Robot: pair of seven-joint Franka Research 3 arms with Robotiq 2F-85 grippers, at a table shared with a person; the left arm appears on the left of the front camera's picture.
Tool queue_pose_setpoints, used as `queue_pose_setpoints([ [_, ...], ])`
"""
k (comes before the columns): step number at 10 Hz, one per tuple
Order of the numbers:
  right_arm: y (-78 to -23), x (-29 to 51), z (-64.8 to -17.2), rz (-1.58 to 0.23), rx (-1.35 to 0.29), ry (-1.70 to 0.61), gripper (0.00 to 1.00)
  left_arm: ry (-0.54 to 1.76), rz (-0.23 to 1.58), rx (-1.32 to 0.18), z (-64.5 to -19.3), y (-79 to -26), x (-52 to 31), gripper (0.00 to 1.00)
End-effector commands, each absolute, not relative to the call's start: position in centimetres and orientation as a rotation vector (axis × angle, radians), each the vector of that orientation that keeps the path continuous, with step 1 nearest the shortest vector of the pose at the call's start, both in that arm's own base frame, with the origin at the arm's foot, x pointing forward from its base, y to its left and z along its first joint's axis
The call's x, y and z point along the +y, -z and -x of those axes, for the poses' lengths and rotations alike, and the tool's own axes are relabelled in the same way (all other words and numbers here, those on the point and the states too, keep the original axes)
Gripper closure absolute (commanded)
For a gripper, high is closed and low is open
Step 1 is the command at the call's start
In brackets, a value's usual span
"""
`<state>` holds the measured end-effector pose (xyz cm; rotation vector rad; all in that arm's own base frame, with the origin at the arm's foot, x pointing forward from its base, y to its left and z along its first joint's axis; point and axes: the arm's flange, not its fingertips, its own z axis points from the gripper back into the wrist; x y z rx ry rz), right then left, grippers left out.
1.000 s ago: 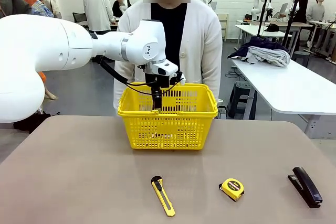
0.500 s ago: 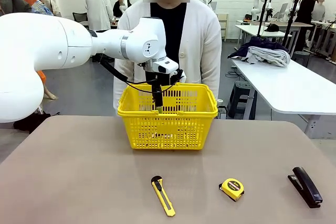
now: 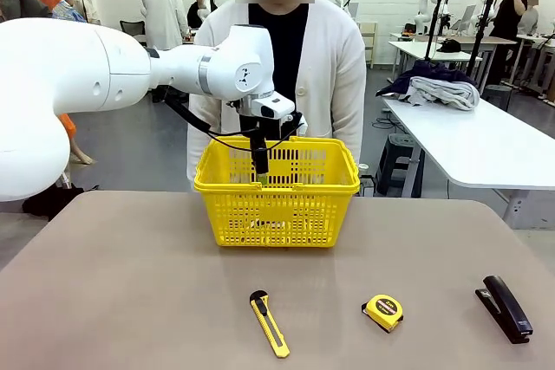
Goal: Place the items the person wants into the basket.
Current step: Pick up the item the person points to and place it in the Market Basket.
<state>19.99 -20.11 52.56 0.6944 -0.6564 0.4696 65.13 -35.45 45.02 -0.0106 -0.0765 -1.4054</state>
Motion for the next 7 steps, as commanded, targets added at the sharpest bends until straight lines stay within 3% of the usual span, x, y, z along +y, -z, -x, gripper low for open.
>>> queue_pose_setpoints([
  [1,-52.4,-20.0,-20.1,-0.715,-0.676,-0.479,0.0,1.345,0.007,-0.09,-60.3,-49.8,-33.7,0.0],
  [4,-52.4,-20.0,-20.1,-0.715,-0.676,-0.479,0.0,1.22,0.072,-0.183,-50.0,-57.0,-27.5,0.0],
  [7,-52.4,-20.0,-20.1,-0.715,-0.676,-0.479,0.0,1.105,0.081,-0.326,-40.8,-60.6,-18.4,0.0],
])
